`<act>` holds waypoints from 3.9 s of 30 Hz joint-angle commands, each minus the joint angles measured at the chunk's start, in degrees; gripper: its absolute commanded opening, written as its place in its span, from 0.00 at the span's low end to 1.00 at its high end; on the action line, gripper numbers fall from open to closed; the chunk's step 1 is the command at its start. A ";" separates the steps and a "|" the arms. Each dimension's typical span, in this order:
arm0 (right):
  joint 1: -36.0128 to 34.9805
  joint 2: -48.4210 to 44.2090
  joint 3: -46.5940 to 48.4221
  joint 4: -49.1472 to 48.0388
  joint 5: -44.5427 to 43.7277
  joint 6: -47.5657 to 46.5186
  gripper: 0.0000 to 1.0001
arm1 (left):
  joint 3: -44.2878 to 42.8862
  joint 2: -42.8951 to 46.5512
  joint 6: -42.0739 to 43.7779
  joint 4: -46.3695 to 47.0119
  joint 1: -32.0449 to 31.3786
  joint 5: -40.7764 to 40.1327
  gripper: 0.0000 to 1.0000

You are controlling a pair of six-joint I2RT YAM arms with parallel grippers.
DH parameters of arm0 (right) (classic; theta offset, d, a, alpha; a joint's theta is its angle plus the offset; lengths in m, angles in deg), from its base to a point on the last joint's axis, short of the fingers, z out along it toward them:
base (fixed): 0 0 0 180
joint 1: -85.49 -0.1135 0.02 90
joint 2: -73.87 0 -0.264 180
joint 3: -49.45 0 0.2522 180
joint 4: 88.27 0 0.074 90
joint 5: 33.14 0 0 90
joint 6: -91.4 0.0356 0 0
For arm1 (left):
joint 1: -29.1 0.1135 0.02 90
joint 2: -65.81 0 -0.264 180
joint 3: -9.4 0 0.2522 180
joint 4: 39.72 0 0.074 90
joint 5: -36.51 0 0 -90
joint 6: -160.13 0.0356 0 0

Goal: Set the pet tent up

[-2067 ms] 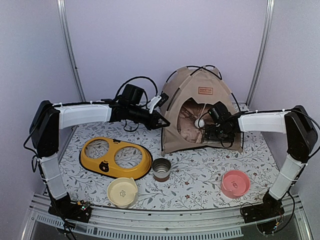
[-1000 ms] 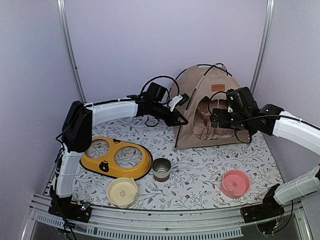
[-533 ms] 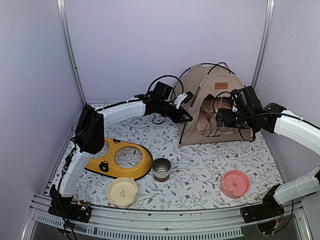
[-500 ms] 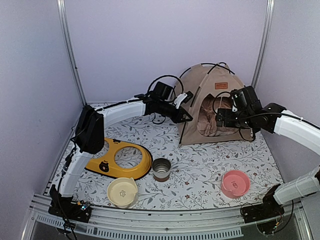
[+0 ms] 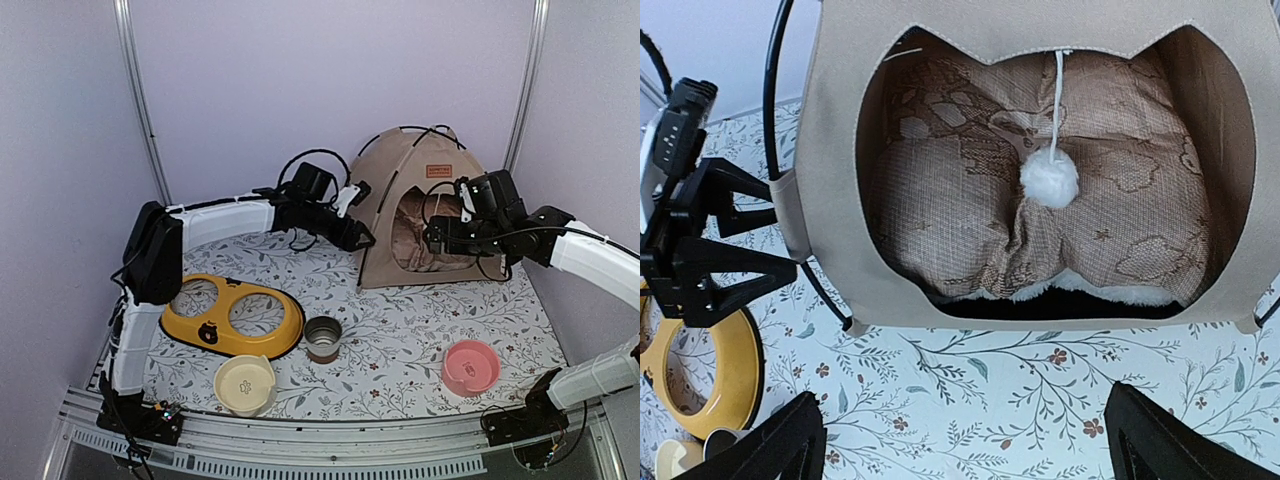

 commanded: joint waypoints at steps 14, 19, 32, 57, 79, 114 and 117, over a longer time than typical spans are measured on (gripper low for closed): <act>-5.14 -0.46 -1.14 -2.39 4.34 0.32 0.99 | 36.75 36.46 -10.31 11.98 0.48 -12.91 1.00; -6.66 -0.65 -1.54 -3.89 5.12 1.30 0.99 | 47.05 45.84 -14.44 9.02 1.33 -19.38 1.00; -6.83 -5.00 -3.54 -13.62 4.98 1.69 0.99 | 70.48 57.17 -35.19 16.78 3.52 -15.08 0.99; -6.91 -13.99 -4.88 -13.02 1.44 0.82 0.99 | 73.87 48.26 -52.87 21.58 3.43 -23.43 0.99; -6.83 -15.32 -4.21 -11.70 2.59 -1.16 0.99 | 51.07 24.54 -45.11 20.38 2.73 -28.50 0.99; -6.87 -18.29 -3.63 -6.72 1.97 1.79 0.99 | 26.75 16.63 -31.84 13.76 2.74 -17.92 0.99; -6.90 -17.73 -3.60 -7.28 2.20 1.95 0.99 | 27.53 18.73 -31.12 13.02 2.73 -17.54 0.99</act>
